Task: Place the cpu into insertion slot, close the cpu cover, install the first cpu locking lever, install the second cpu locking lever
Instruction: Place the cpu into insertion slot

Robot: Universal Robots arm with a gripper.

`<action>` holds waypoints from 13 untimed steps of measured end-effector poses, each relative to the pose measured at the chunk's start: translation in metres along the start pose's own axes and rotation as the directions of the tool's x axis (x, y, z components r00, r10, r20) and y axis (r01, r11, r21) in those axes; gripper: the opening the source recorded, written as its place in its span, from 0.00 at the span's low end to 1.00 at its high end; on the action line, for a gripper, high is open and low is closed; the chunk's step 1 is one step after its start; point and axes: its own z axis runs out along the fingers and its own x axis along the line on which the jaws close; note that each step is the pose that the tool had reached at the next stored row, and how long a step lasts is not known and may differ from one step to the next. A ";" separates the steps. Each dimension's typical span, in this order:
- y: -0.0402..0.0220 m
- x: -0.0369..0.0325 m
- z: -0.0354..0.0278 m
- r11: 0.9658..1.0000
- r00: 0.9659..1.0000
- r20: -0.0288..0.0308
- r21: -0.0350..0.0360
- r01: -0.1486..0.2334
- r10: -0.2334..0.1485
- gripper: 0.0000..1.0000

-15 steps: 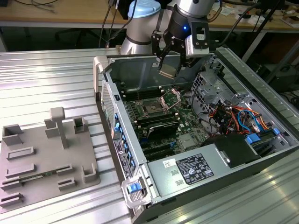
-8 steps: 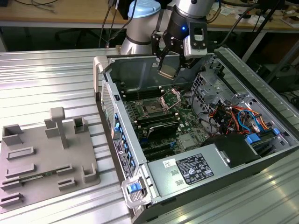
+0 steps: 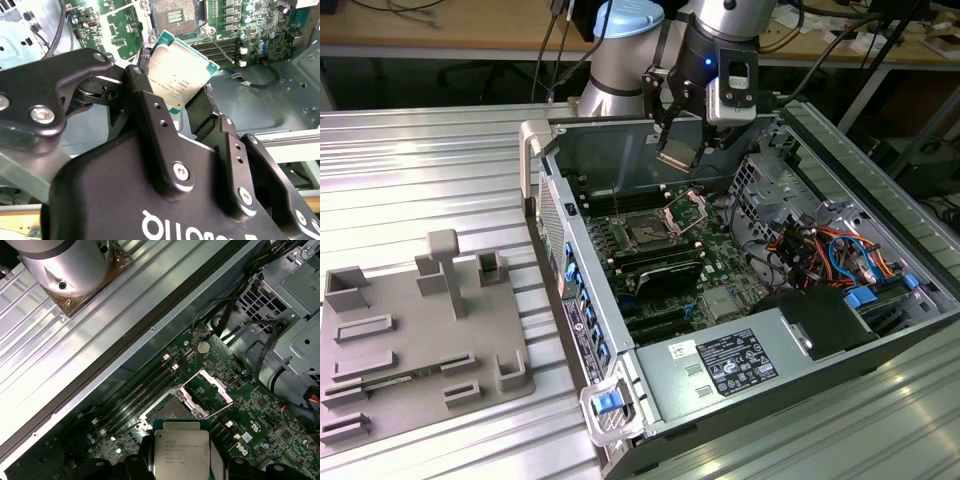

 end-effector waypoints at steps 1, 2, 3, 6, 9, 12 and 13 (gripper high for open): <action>-0.0001 0.0000 0.0001 1.000 1.000 0.000 0.000 -0.005 0.005 0.55; -0.0001 0.0001 0.0002 1.000 1.000 0.001 0.000 -0.010 0.010 0.55; -0.0002 0.0002 0.0002 1.000 1.000 0.001 0.000 -0.015 0.015 0.55; -0.0002 0.0002 0.0003 1.000 1.000 0.002 0.000 -0.020 0.020 0.55; -0.0002 0.0002 0.0003 1.000 1.000 0.002 0.000 -0.021 0.021 0.55; -0.0002 0.0002 0.0004 1.000 1.000 0.002 -0.001 -0.022 0.022 0.55; -0.0002 0.0002 0.0005 1.000 1.000 0.002 -0.001 -0.025 0.025 0.55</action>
